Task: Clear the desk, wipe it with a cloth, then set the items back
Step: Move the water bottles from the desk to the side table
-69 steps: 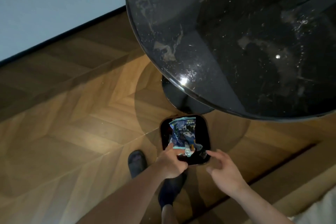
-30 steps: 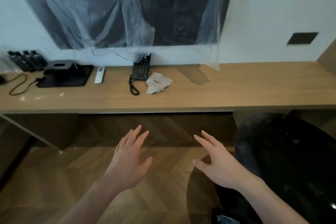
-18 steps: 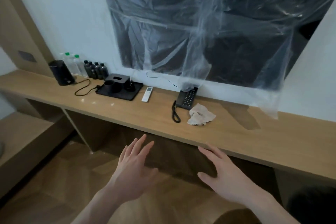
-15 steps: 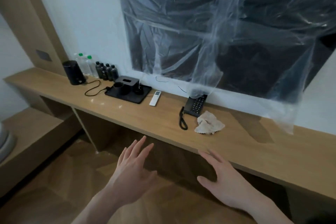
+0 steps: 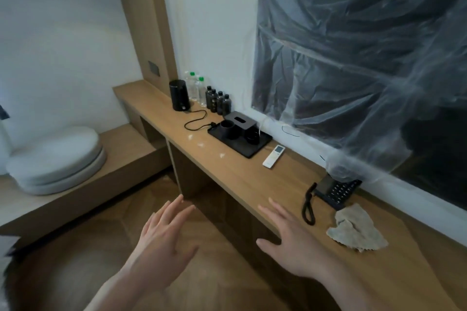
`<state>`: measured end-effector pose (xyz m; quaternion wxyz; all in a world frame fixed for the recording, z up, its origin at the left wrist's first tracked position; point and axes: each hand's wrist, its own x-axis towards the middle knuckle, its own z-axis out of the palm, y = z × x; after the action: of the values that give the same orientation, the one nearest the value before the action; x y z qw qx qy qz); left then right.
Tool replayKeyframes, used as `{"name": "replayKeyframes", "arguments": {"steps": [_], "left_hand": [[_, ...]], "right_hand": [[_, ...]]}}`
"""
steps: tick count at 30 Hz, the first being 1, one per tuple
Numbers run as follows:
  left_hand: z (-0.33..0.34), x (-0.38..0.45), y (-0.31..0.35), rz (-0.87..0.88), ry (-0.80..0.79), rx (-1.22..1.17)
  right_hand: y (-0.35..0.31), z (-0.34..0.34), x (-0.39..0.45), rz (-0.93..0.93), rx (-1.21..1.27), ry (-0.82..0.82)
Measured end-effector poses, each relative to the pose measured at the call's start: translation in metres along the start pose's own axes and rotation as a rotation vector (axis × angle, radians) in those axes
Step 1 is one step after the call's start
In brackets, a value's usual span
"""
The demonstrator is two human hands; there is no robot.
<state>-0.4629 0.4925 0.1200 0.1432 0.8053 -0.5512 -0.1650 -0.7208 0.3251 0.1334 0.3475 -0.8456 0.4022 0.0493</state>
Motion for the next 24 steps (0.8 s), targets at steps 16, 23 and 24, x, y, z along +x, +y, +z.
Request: {"name": "replayKeyframes", "arguments": {"steps": [16,23,24], "left_hand": [[-0.066,0.157,-0.147,-0.072,-0.041,0.009],[-0.077,0.241,-0.194,-0.021,-0.182,0.061],[-0.077,0.253,-0.196,-0.017,-0.192,0.062]], "right_hand": [[-0.091,0.003,0.192,0.035,0.073,-0.015],[-0.081,0.01,0.237,0.203,0.109,0.039],[-0.076,0.008,0.243,0.221,0.115,0.033]]}}
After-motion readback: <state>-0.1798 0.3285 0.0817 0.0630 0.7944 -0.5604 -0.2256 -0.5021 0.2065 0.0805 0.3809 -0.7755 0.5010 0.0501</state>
